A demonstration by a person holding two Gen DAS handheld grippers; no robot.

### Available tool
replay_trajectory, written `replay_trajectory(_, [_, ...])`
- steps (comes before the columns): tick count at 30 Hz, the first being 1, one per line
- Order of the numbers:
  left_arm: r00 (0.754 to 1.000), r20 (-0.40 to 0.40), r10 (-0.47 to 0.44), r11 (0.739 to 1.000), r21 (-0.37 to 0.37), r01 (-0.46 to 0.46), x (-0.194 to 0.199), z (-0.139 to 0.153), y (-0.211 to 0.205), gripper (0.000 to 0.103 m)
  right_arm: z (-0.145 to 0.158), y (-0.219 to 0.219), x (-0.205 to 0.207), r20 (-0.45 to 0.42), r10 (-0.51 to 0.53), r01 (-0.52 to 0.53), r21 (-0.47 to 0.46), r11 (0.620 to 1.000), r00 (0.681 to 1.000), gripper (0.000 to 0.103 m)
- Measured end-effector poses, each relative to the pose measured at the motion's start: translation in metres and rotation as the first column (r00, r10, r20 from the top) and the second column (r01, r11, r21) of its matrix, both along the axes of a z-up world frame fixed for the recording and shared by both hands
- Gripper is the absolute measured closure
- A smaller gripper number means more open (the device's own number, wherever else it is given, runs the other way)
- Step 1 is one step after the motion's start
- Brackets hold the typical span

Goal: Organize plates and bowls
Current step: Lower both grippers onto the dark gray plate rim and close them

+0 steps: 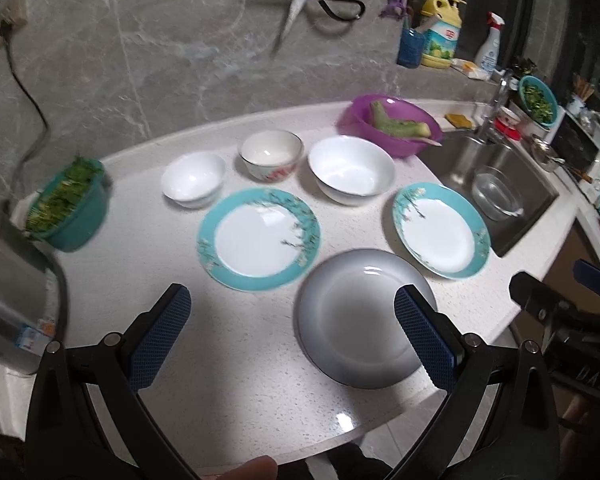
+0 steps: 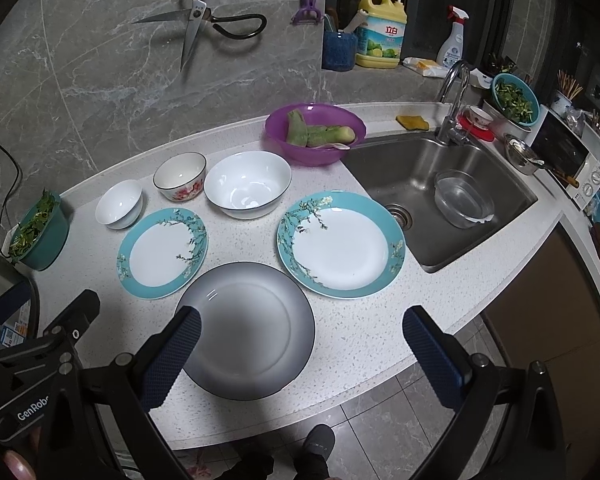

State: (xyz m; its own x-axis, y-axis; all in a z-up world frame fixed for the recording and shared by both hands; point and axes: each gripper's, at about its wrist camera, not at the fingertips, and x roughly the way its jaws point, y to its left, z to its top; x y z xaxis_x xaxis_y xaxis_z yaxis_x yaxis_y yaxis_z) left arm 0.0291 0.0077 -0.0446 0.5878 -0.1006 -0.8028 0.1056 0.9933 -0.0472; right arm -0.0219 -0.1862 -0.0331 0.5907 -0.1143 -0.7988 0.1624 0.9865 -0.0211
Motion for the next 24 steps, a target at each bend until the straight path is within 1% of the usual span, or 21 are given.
replay_trajectory(1, [1.000, -0.020, -0.008, 1.000, -0.009, 0.008, 0.002, -0.008, 0.002, 0.000, -0.001, -0.003, 0.000, -0.003, -0.002, 0.002, 0.021, 1.000, 1.000, 0.000])
replay_trajectory(2, [0.998, -0.066, -0.014, 1.000, -0.020, 0.013, 0.006, -0.021, 0.006, 0.000, -0.003, -0.007, -0.001, -0.007, -0.003, 0.003, 0.043, 0.999, 1.000, 0.000])
replay_trajectory(4, [0.990, -0.136, -0.022, 0.999, -0.051, 0.016, 0.011, -0.043, 0.014, 0.000, -0.010, -0.018, 0.001, -0.029, 0.005, -0.001, 0.120, 0.993, 1.000, 0.000])
replay_trajectory(7, [0.980, -0.195, -0.042, 0.995, -0.097, 0.023, 0.012, -0.077, 0.025, 0.001, -0.031, -0.041, 0.001, -0.078, -0.009, 0.027, 0.232, 0.972, 0.997, 0.000])
replay_trajectory(9, [0.972, -0.227, -0.066, 0.986, -0.166, 0.029, 0.014, -0.098, 0.031, 0.001, -0.047, -0.056, 0.000, -0.090, -0.005, 0.034, 0.326, 0.945, 0.996, 0.000])
replay_trajectory(10, [0.967, -0.239, -0.085, 0.977, -0.212, 0.033, 0.016, -0.108, 0.033, 0.001, -0.057, -0.064, -0.001, -0.095, -0.003, 0.039, 0.374, 0.927, 0.996, 0.000])
replay_trajectory(11, [0.964, -0.246, -0.104, 0.964, -0.262, 0.037, 0.017, -0.119, 0.034, 0.001, -0.066, -0.071, 0.000, -0.099, -0.002, 0.043, 0.414, 0.909, 0.995, 0.000])
replay_trajectory(12, [0.960, -0.253, -0.119, 0.954, -0.296, 0.040, 0.019, -0.130, 0.034, 0.001, -0.077, -0.078, 0.002, -0.094, 0.018, 0.029, 0.474, 0.880, 0.995, 0.000])
replay_trajectory(13, [0.959, -0.250, -0.134, 0.948, -0.314, 0.051, 0.020, -0.139, 0.032, 0.001, -0.087, -0.085, 0.003, -0.094, 0.038, 0.016, 0.520, 0.854, 0.995, 0.001])
replay_trajectory(14, [0.961, -0.230, -0.154, 0.942, -0.327, 0.073, 0.021, -0.145, 0.030, 0.000, -0.096, -0.090, 0.006, -0.094, 0.054, 0.007, 0.555, 0.832, 0.994, 0.001])
replay_trajectory(16, [0.968, -0.170, -0.185, 0.942, -0.312, 0.125, 0.022, -0.156, 0.022, 0.000, -0.112, -0.098, 0.016, -0.070, 0.104, -0.040, 0.606, 0.794, 0.992, 0.002])
replay_trajectory(17, [0.966, -0.168, -0.196, 0.944, -0.300, 0.139, 0.025, -0.161, 0.018, 0.000, -0.121, -0.101, 0.021, -0.074, 0.128, -0.055, 0.619, 0.783, 0.989, 0.003])
replay_trajectory(18, [0.958, -0.196, -0.209, 0.942, -0.302, 0.144, 0.030, -0.163, 0.013, 0.000, -0.127, -0.103, 0.026, -0.078, 0.147, -0.065, 0.631, 0.773, 0.986, 0.006])
replay_trajectory(19, [0.947, -0.241, -0.211, 0.945, -0.298, 0.135, 0.037, -0.167, 0.010, 0.000, -0.135, -0.105, 0.034, -0.076, 0.183, -0.089, 0.656, 0.750, 0.980, 0.008])
replay_trajectory(20, [0.933, -0.301, -0.198, 0.950, -0.293, 0.107, 0.045, -0.173, 0.006, 0.000, -0.141, -0.107, 0.040, -0.075, 0.204, -0.101, 0.674, 0.732, 0.976, 0.009])
replay_trajectory(21, [0.915, -0.362, -0.179, 0.950, -0.305, 0.065, 0.054, -0.182, 0.006, 0.000, -0.148, -0.110, 0.044, -0.081, 0.219, -0.104, 0.688, 0.718, 0.972, 0.011])
replay_trajectory(22, [0.907, -0.392, -0.156, 0.948, -0.318, 0.025, 0.060, -0.188, 0.008, 0.001, -0.155, -0.112, 0.049, -0.087, 0.236, -0.107, 0.707, 0.700, 0.968, 0.013])
replay_trajectory(23, [0.904, -0.410, -0.124, 0.945, -0.327, -0.018, 0.065, -0.195, 0.012, 0.001, -0.160, -0.115, 0.052, -0.087, 0.249, -0.111, 0.721, 0.684, 0.965, 0.013])
replay_trajectory(24, [0.904, -0.412, -0.118, 0.941, -0.337, -0.031, 0.066, -0.199, 0.015, 0.001, -0.166, -0.117, 0.055, -0.089, 0.261, -0.114, 0.733, 0.670, 0.961, 0.015])
